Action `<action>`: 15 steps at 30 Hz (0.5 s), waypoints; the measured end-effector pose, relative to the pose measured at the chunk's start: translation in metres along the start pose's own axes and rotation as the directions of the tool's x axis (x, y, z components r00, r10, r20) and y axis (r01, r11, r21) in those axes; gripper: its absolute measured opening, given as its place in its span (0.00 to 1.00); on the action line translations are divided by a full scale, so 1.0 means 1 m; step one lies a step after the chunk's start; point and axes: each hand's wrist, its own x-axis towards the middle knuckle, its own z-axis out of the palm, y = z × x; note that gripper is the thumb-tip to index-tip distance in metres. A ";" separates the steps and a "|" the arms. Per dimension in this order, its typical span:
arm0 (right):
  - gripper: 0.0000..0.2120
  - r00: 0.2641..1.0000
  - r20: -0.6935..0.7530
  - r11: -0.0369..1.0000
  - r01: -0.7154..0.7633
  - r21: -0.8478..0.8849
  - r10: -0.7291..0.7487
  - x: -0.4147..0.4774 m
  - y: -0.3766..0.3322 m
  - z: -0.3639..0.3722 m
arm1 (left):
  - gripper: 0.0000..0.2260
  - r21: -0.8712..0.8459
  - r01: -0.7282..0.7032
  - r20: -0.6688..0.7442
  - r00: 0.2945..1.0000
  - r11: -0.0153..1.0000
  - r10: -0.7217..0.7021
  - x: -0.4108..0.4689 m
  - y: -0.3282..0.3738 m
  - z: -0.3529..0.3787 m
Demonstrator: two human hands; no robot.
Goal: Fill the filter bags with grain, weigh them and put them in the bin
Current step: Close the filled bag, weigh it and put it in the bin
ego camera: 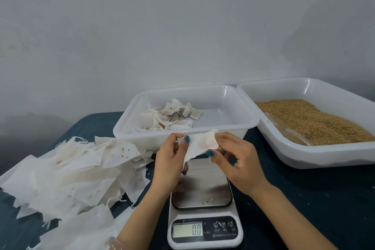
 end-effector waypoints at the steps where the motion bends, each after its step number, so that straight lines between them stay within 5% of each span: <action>1: 0.19 1.000 -0.010 1.000 0.001 -0.009 -0.001 0.000 0.002 -0.001 | 0.07 0.015 -0.009 0.025 1.000 1.000 0.009 0.000 -0.001 0.000; 4: 0.20 0.999 -0.046 0.999 -0.004 -0.037 0.003 0.000 0.007 -0.003 | 0.16 0.126 -0.090 0.004 0.996 0.988 0.091 -0.002 -0.001 0.000; 6: 0.19 0.999 -0.048 1.000 -0.005 -0.028 0.003 0.000 0.009 -0.004 | 0.21 0.261 -0.250 -0.032 0.963 0.932 0.267 -0.004 0.000 -0.002; 9: 0.16 1.000 0.006 0.999 -0.005 -0.050 0.005 0.000 0.012 -0.004 | 0.25 0.384 -0.448 0.100 0.889 0.807 0.447 -0.005 0.003 -0.007; 15: 0.13 0.997 0.075 0.992 0.041 -0.118 -0.033 -0.002 0.014 -0.004 | 0.32 0.390 -0.423 0.439 0.866 0.818 0.239 -0.007 0.004 -0.011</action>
